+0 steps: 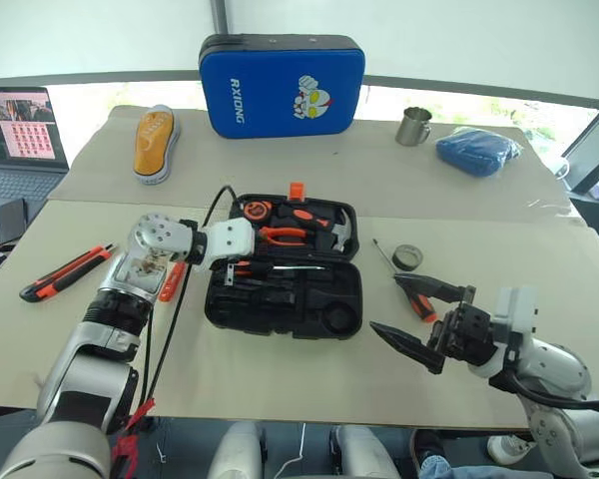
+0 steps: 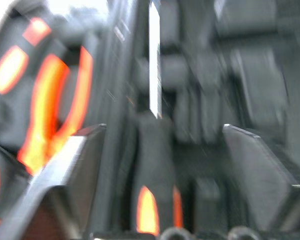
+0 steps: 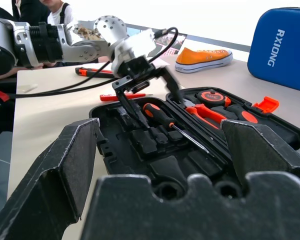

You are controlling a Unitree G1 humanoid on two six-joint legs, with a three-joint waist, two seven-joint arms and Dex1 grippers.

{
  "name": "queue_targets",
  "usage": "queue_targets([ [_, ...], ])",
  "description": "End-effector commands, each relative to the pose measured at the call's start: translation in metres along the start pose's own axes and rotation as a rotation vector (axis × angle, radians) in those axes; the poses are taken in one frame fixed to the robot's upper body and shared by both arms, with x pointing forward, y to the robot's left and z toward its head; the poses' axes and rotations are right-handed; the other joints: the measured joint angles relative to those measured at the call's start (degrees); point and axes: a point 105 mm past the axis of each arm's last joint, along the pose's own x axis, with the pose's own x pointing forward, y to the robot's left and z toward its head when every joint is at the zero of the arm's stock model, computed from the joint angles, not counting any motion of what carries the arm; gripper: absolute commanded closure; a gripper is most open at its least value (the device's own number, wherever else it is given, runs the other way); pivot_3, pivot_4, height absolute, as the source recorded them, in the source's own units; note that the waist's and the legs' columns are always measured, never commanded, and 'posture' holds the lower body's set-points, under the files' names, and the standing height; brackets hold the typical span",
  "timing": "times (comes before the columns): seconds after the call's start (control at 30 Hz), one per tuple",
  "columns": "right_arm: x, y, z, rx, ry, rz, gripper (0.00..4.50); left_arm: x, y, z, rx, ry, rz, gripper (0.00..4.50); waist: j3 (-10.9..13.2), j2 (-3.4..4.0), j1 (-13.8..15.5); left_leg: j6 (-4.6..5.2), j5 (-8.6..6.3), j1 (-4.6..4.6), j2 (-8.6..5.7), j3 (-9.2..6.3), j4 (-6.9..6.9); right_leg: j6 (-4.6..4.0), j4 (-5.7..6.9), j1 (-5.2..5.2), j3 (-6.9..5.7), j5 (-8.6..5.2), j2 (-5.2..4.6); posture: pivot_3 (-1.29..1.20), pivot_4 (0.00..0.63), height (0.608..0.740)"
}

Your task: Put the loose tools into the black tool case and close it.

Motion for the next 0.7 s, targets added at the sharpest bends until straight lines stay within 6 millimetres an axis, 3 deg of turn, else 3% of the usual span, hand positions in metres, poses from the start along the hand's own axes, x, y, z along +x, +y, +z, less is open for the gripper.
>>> queue_targets([
  [0.03,0.001,0.004,0.007,-0.004,-0.028,0.011,0.0,-0.012,0.015,0.015,-0.101,-0.147,0.112,0.3,0.0,0.0,-0.1,0.0,0.0,0.0,0.01,-0.01,0.0,0.0,0.02,-0.01,0.0,0.0,0.02,0.0,0.15,0.74],
  [0.1,0.001,0.003,0.006,-0.002,-0.03,0.006,0.0,-0.013,0.016,0.009,-0.154,-0.152,0.133,0.8,0.0,0.0,-0.2,0.0,0.0,0.01,0.03,-0.02,0.0,0.0,0.02,-0.01,0.0,0.0,0.04,0.0,0.15,0.74],
  [0.23,0.002,0.001,0.006,-0.003,-0.035,-0.002,0.0,-0.007,0.005,-0.015,-0.229,-0.115,0.145,2.29,0.0,0.01,-0.2,0.0,0.0,0.03,0.02,-0.02,0.0,0.0,0.02,0.0,0.01,0.0,0.05,0.0,0.15,0.74],
  [0.43,0.0,-0.005,0.006,-0.019,-0.035,-0.031,0.0,0.003,-0.005,-0.031,-0.264,-0.073,0.158,4.42,0.0,0.0,0.1,0.0,0.0,-0.01,0.0,-0.02,0.0,0.0,0.01,0.0,0.02,0.0,0.04,0.0,0.15,0.74],
  [0.57,-0.001,-0.005,0.005,-0.017,-0.031,-0.035,0.0,0.01,-0.015,-0.042,-0.261,-0.022,0.146,4.42,0.0,0.01,0.0,0.0,0.0,0.0,0.01,-0.02,0.0,0.0,0.01,0.0,0.02,0.0,0.04,0.0,0.15,0.74],
  [0.7,-0.001,-0.005,0.005,-0.013,-0.028,-0.038,0.0,0.019,-0.025,-0.041,-0.265,-0.036,0.118,4.42,0.0,0.03,0.1,0.0,0.0,0.09,0.0,-0.02,0.01,0.0,0.02,0.1,0.02,0.0,0.04,0.0,0.15,0.74],
])
